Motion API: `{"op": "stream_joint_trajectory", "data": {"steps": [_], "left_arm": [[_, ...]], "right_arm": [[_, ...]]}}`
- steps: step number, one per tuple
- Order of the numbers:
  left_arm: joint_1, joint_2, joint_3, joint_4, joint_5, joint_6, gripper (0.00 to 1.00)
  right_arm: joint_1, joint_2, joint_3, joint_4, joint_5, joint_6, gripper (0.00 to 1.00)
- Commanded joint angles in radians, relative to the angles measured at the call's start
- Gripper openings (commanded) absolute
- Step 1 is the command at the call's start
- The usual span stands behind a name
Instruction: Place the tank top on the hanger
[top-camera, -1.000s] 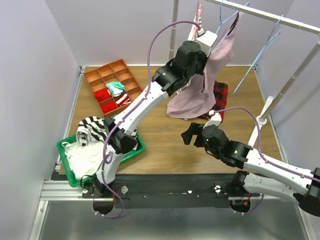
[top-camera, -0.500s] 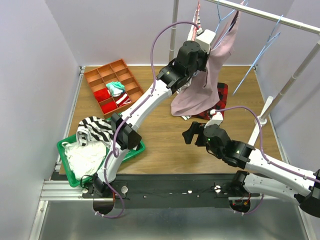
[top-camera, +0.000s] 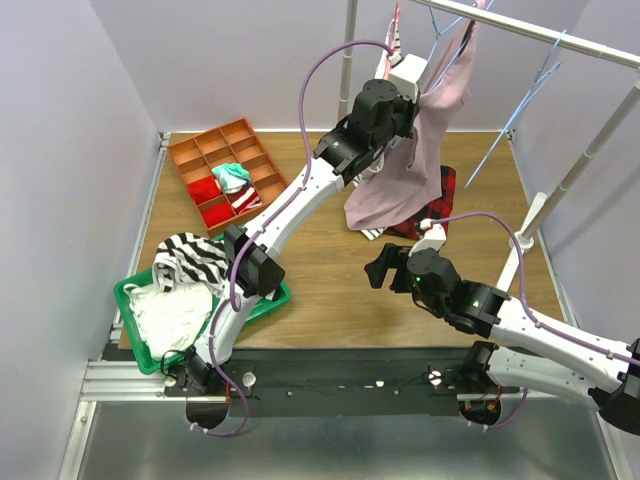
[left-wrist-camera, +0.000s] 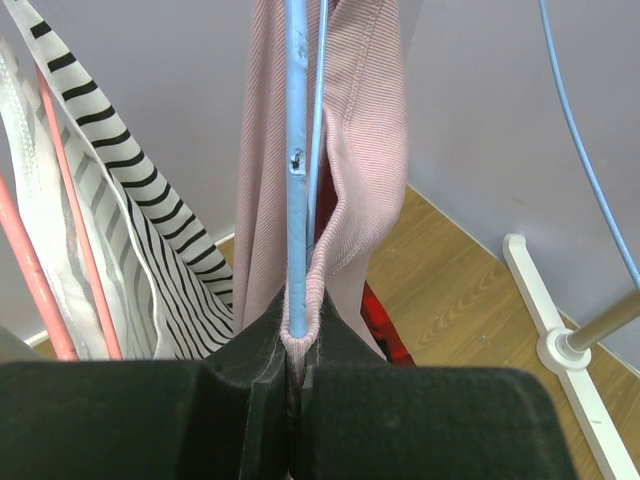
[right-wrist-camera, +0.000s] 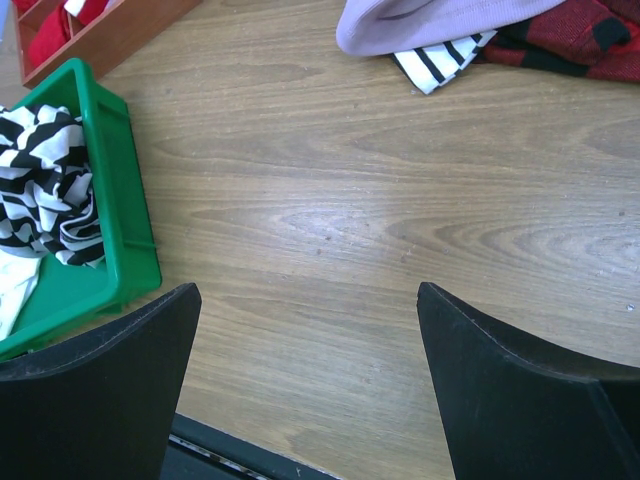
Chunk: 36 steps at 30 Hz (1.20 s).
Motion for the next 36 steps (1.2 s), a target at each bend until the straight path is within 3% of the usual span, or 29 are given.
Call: {"op": "stream_joint_trajectory", "data": {"steps": [1, 36], "left_arm": [[0.006, 0.019, 0.060, 0.100, 0.028, -0.019, 0.00], [0.009, 0.034, 0.035, 0.080, 0.031, -0.040, 0.01]], "right_arm": [[0.003, -0.001, -0.005, 0.003, 0.009, -0.012, 0.96], [0.003, 0.014, -0.034, 0.031, 0.003, -0.011, 0.96]]}}
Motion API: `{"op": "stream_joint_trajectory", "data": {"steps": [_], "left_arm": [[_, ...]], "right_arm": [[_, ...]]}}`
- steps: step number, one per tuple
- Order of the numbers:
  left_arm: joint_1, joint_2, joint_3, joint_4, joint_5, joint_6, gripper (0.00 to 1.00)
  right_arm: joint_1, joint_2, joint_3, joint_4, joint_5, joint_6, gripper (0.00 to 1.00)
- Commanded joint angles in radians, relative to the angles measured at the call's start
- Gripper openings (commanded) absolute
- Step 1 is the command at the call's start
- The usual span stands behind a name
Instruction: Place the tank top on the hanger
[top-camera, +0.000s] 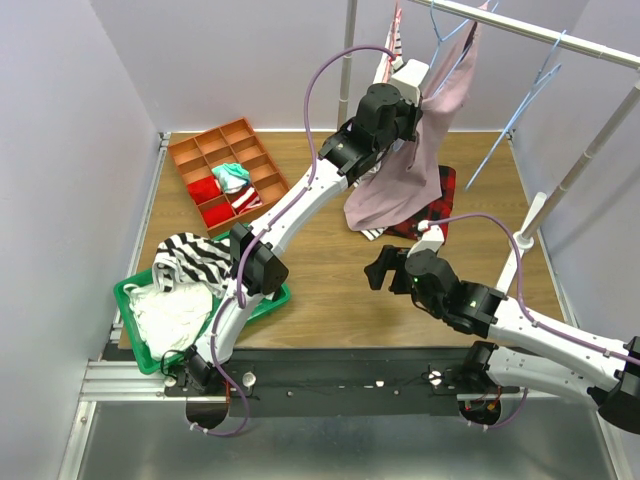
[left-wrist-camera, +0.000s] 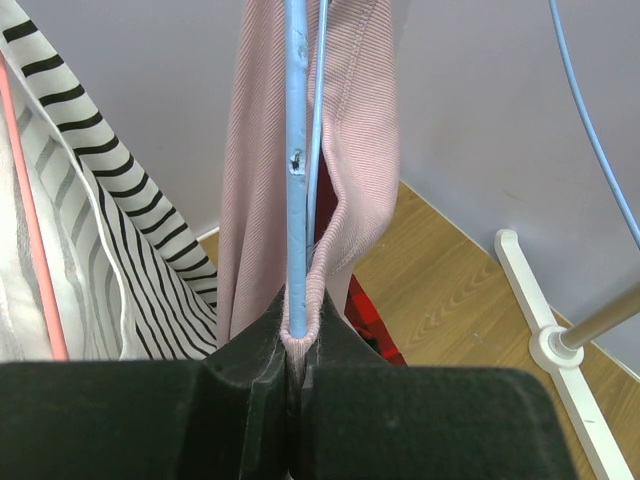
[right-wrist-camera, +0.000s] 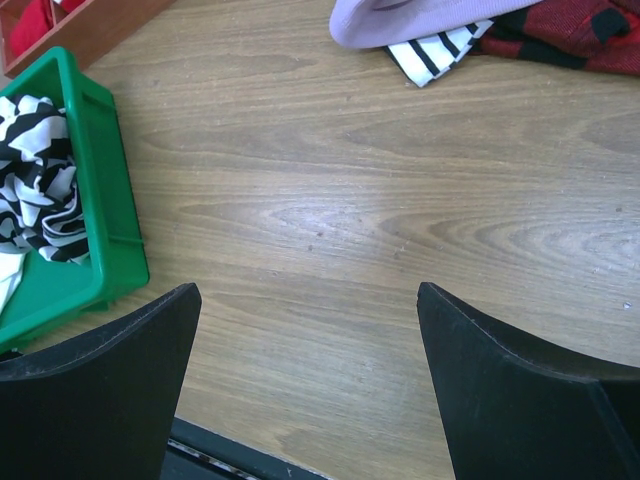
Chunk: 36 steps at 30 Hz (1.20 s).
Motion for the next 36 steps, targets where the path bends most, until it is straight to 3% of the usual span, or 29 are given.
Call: {"op": "stream_joint_trajectory", "data": {"steps": [1, 12, 21, 23, 32, 36], "left_arm": [[0.006, -0.009, 0.019, 0.063, 0.010, -0.013, 0.02], [0.009, -0.012, 0.016, 0.084, 0.001, -0.023, 0.14], [0.009, -0.018, 0.016, 0.084, 0.001, -0.025, 0.18], [0.009, -0.020, 0.014, 0.083, -0.001, -0.023, 0.24], [0.009, -0.064, -0.027, 0.089, -0.010, -0.023, 0.28], [0.009, -0.109, -0.044, 0.086, -0.012, -0.022, 0.38]], "right_arm": [[0.003, 0.001, -0.019, 0.018, 0.002, -0.004, 0.96], [0.004, -0.010, -0.027, 0.013, 0.008, -0.001, 0.96], [0.003, -0.010, -0.031, 0.018, 0.006, 0.003, 0.96], [0.004, -0.009, -0.031, 0.018, 0.005, 0.002, 0.96], [0.004, -0.009, -0.033, 0.024, 0.005, 0.004, 0.96], [0.003, -0.010, -0.027, 0.021, 0.005, 0.001, 0.96]]}}
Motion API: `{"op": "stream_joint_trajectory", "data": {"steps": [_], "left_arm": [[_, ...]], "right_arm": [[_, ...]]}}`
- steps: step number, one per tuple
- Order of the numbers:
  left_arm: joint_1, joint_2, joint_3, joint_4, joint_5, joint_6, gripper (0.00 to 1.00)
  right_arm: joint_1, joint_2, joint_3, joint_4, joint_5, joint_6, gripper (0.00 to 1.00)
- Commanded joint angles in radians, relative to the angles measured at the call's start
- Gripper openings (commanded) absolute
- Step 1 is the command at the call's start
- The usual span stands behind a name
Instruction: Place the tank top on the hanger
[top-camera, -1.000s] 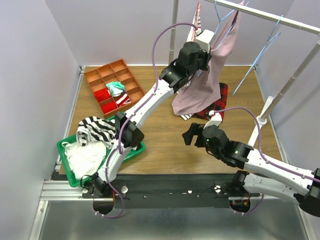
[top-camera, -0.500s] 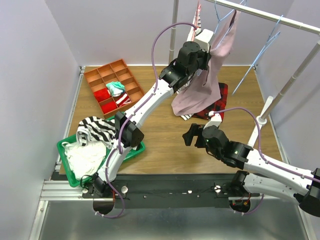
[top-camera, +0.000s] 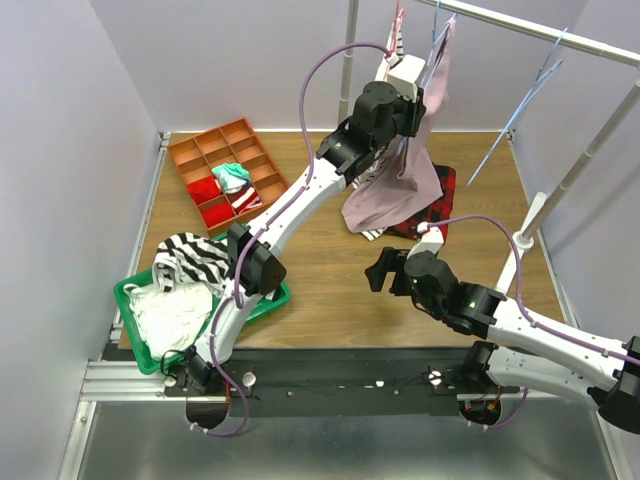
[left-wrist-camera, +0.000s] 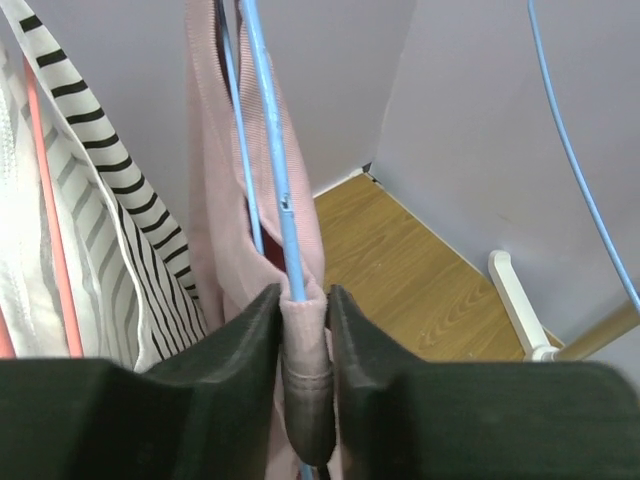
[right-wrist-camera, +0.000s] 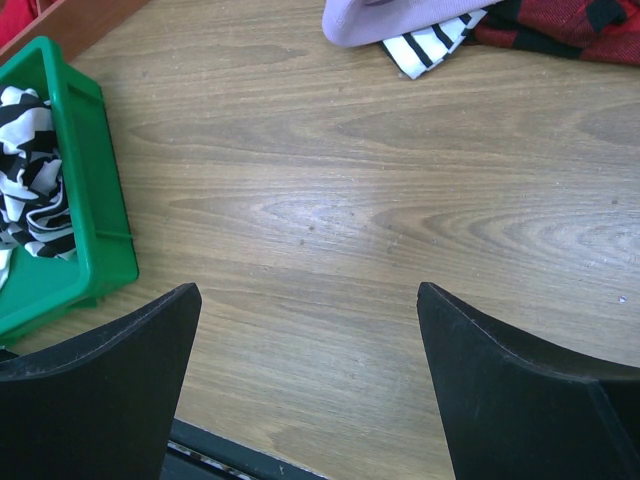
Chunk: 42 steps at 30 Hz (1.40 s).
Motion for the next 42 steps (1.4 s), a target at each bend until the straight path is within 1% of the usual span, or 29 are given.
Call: {"op": "stream_joint_trajectory", "data": {"steps": [1, 3, 4, 5, 7, 9, 10, 12, 14, 16, 17, 19, 20, 21, 22, 23, 24, 25, 26, 28, 29, 30, 31, 32, 33, 35, 37, 38, 42], "left_arm": [[0.004, -0.106, -0.027, 0.035, -0.007, -0.003, 0.40], [0.004, -0.136, -0.049, 0.038, 0.008, -0.007, 0.46], [0.004, -0.148, -0.055, 0.038, 0.011, -0.009, 0.57], [0.002, -0.159, -0.071, 0.039, 0.013, -0.010, 0.64], [0.002, -0.196, -0.087, 0.039, 0.020, -0.009, 0.73], [0.001, -0.230, -0.096, 0.029, 0.031, -0.010, 0.78], [0.002, -0.244, -0.104, 0.027, 0.036, -0.009, 0.84], [0.002, -0.288, -0.133, 0.024, 0.043, -0.015, 0.87], [0.001, -0.325, -0.174, 0.020, 0.051, -0.018, 0.93], [0.001, -0.389, -0.213, 0.012, 0.056, -0.029, 0.96], [0.001, -0.414, -0.261, 0.007, 0.057, -0.035, 0.98], [-0.001, -0.501, -0.323, 0.003, 0.065, -0.055, 0.99], [-0.002, -0.535, -0.402, 0.003, 0.056, -0.067, 0.99], [-0.002, -0.603, -0.449, 0.003, 0.041, -0.084, 0.99], [-0.004, -0.636, -0.495, 0.001, 0.028, -0.101, 0.99], [-0.004, -0.670, -0.589, 0.000, 0.002, -0.143, 0.99], [-0.004, -0.738, -0.640, -0.007, -0.013, -0.168, 0.99], [-0.005, -0.774, -0.692, -0.008, -0.027, -0.200, 0.99], [-0.008, -0.806, -0.804, -0.008, -0.035, -0.240, 0.99], [-0.021, -0.909, -0.915, -0.019, -0.074, -0.273, 0.99], [-0.025, -0.944, -1.031, -0.017, -0.100, -0.289, 0.99], [-0.036, -1.013, -1.088, -0.017, -0.137, -0.315, 0.99], [-0.045, -1.044, -1.142, -0.023, -0.156, -0.328, 0.99], [-0.054, -1.078, -1.243, -0.028, -0.182, -0.345, 0.99], [-0.067, -1.128, -1.286, -0.048, -0.226, -0.365, 0.99], [-0.103, -1.167, -1.390, -0.085, -0.278, -0.392, 0.99], [-0.157, -1.210, -1.453, -0.122, -0.350, -0.435, 0.99], [-0.176, -1.225, -1.521, -0.123, -0.364, -0.452, 0.99], [-0.216, -1.311, -1.667, -0.119, -0.414, -0.535, 0.99]], "right_arm": [[0.004, -0.012, -0.007, 0.021, 0.003, -0.002, 0.96], [0.004, -0.012, -0.001, 0.021, 0.003, -0.006, 0.96], [0.004, -0.013, 0.002, 0.019, 0.005, -0.009, 0.96], [0.003, -0.015, 0.006, 0.014, 0.006, -0.010, 0.97], [0.004, -0.015, 0.014, 0.010, 0.011, -0.015, 0.98], [0.003, -0.018, 0.025, 0.004, 0.012, -0.018, 0.98], [0.003, -0.016, 0.028, 0.002, 0.015, -0.024, 0.99], [0.004, -0.018, 0.042, -0.009, 0.017, -0.029, 0.99], [0.003, -0.018, 0.054, -0.024, 0.023, -0.035, 1.00], [0.003, -0.019, 0.069, -0.036, 0.037, -0.032, 1.00], [0.003, -0.024, 0.074, -0.044, 0.040, -0.035, 1.00], [0.004, -0.028, 0.092, -0.055, 0.054, -0.042, 1.00], [0.003, -0.030, 0.098, -0.065, 0.058, -0.047, 1.00], [0.003, -0.032, 0.108, -0.071, 0.060, -0.052, 1.00], [0.004, -0.035, 0.112, -0.078, 0.067, -0.056, 1.00], [0.004, -0.039, 0.124, -0.094, 0.071, -0.065, 1.00], [0.004, -0.042, 0.131, -0.097, 0.074, -0.071, 1.00], [0.003, -0.045, 0.137, -0.104, 0.086, -0.075, 1.00], [0.003, -0.050, 0.149, -0.111, 0.089, -0.088, 1.00], [0.003, -0.055, 0.166, -0.125, 0.100, -0.093, 1.00], [0.003, -0.058, 0.172, -0.134, 0.098, -0.095, 1.00], [0.003, -0.059, 0.181, -0.139, 0.101, -0.096, 1.00], [0.003, -0.061, 0.186, -0.144, 0.100, -0.093, 1.00], [0.003, -0.062, 0.187, -0.148, 0.095, -0.087, 1.00], [0.003, -0.067, 0.187, -0.151, 0.097, -0.082, 1.00], [0.003, -0.071, 0.184, -0.151, 0.084, -0.064, 1.00], [0.003, -0.087, 0.166, -0.147, 0.072, -0.049, 1.00], [0.003, -0.096, 0.158, -0.139, 0.068, -0.042, 1.00], [0.003, -0.134, 0.118, -0.128, 0.064, -0.026, 1.00]]}}
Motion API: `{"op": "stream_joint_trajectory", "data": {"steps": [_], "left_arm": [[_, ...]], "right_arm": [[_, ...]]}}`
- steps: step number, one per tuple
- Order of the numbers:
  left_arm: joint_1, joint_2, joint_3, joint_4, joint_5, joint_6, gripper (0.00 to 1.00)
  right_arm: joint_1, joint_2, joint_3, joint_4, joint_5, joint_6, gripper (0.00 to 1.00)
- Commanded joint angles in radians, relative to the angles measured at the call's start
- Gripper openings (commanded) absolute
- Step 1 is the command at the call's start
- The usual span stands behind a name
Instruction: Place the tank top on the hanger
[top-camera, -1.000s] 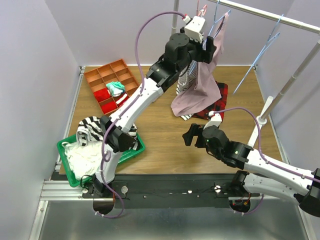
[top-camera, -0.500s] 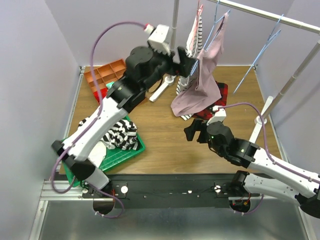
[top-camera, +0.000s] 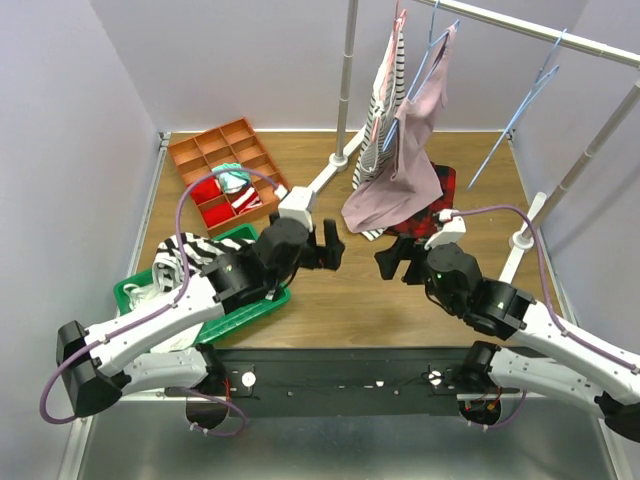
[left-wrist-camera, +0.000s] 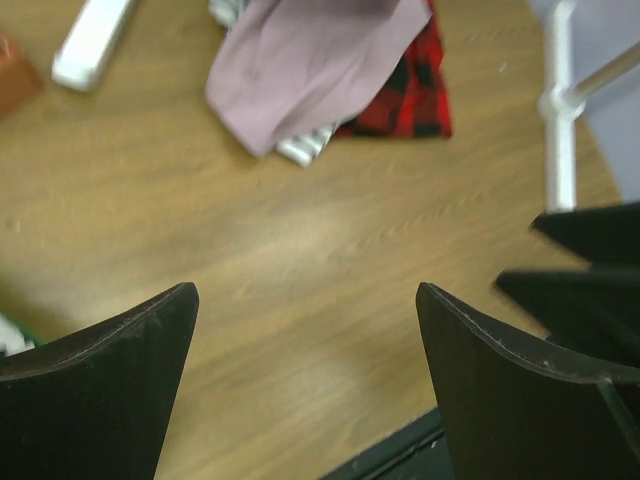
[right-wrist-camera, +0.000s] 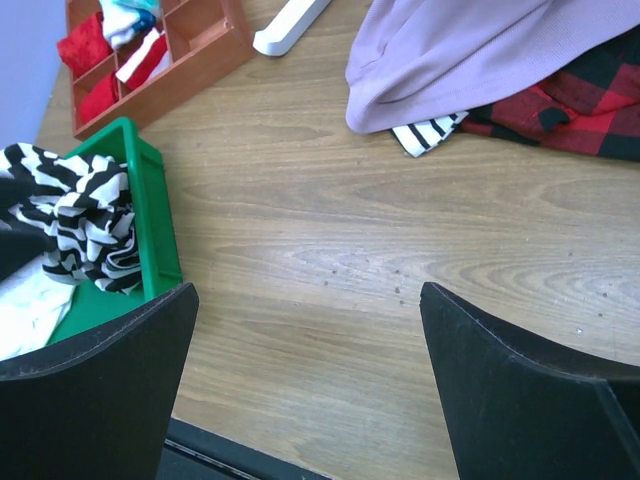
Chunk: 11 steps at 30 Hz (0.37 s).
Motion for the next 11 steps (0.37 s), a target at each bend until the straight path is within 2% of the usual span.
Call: {"op": "stream_joint_trajectory", "data": {"steps": [1, 4, 11], "left_arm": [[-0.044, -0.101, -0.157, -0.028, -0.144, -0.133, 0.99], [-0.045, -0.112, -0.200, -0.050, -0.148, -0.139, 0.99], [-0.047, -0.092, -0.182, -0.085, -0.179, -0.134, 0.99]], "right_arm": [[0.003, -0.061, -0.043, -0.006, 0.005, 0.032, 1.00], [0.003, -0.075, -0.053, -0.003, 0.006, 0.034, 1.00], [0.001, -0.071, -0.058, -0.004, 0.032, 0.018, 1.00]]}}
